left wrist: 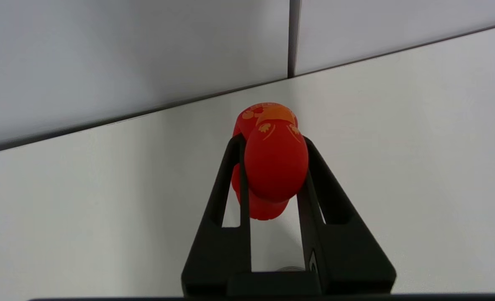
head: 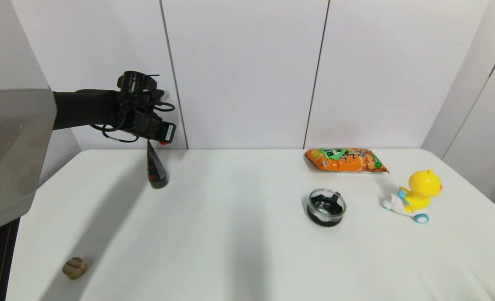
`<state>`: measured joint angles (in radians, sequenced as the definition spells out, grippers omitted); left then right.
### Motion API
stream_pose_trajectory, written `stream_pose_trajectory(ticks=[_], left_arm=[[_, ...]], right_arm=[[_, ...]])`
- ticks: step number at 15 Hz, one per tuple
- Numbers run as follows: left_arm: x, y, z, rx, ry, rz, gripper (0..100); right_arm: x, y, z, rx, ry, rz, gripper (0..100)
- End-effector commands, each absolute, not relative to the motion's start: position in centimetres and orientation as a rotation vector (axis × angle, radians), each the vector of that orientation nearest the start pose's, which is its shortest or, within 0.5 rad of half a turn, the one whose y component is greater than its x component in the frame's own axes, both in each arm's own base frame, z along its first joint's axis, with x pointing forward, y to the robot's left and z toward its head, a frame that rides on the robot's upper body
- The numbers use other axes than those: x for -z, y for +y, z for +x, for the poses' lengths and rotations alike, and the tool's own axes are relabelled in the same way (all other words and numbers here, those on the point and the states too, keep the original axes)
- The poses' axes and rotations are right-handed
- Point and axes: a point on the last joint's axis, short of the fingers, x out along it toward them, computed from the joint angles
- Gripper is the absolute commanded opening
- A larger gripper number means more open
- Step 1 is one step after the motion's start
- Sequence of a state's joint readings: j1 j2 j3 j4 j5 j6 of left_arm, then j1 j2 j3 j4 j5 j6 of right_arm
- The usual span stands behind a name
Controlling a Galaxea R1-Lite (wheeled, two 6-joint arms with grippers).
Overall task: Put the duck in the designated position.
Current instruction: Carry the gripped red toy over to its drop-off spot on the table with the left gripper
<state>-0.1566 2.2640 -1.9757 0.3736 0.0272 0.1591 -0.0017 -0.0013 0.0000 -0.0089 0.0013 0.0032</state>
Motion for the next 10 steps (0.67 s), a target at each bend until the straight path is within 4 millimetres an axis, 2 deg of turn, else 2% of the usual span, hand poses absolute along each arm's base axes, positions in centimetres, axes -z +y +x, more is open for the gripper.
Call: stream_pose_trajectory(ticks=[1,10], left_arm=[[-18.95,-7.13,45.61,0.177,0.652,0.216,0],[-18.75,-6.9,45.48,0.147,0.68,0.228,0]], right_arm=[[-7.64,0.01,-2.28,0.0,-0.009,0.003,100],[-7.64,0.01,-2.28,0.0,-0.009,0.003,100]])
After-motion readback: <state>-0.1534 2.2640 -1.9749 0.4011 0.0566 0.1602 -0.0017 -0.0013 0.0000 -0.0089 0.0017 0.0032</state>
